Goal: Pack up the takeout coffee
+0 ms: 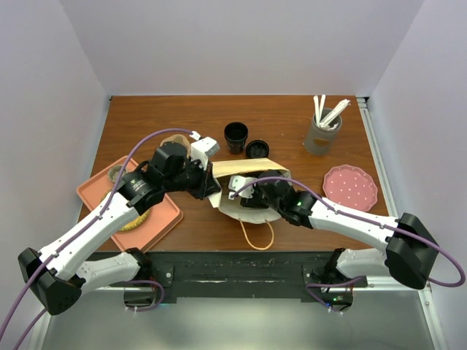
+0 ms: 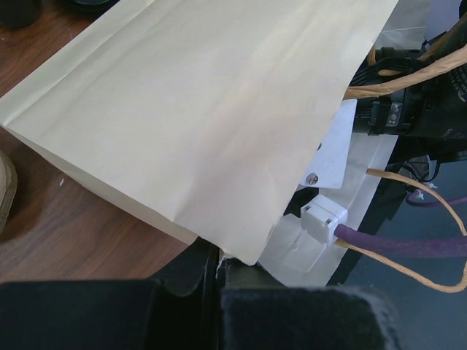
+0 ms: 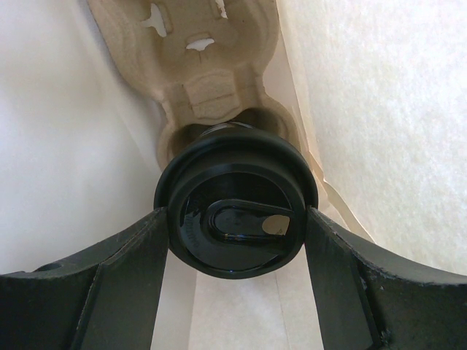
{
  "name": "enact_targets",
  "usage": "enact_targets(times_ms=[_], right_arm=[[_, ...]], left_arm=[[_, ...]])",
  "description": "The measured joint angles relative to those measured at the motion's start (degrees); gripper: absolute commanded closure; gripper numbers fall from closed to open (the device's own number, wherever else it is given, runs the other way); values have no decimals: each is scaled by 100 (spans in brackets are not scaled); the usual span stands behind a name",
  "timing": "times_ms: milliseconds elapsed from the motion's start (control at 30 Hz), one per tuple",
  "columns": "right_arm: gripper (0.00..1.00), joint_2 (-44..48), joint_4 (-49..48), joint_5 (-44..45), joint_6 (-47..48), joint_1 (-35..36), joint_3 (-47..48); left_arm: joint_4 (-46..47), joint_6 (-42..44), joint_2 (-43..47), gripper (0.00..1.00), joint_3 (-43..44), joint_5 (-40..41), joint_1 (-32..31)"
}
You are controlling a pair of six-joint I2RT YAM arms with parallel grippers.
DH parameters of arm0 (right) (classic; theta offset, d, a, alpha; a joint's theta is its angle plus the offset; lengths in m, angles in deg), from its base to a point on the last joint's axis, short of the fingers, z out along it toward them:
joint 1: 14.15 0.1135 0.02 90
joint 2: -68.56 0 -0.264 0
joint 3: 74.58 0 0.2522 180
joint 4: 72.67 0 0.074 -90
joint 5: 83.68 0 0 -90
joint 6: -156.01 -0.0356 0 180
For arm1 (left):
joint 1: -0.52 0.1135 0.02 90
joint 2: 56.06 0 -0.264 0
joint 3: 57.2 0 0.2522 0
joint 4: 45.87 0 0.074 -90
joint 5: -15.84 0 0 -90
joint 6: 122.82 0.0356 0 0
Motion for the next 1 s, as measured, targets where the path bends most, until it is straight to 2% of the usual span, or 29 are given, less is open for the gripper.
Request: enact_targets(times_ms=[433, 1000], right_arm=[[52, 0, -46, 96, -85, -28, -9], [46, -339, -551, 122, -57, -61, -31]], left_arm=[[85, -7, -83, 100, 2, -46, 0], [68, -7, -212, 88, 37, -85, 0]])
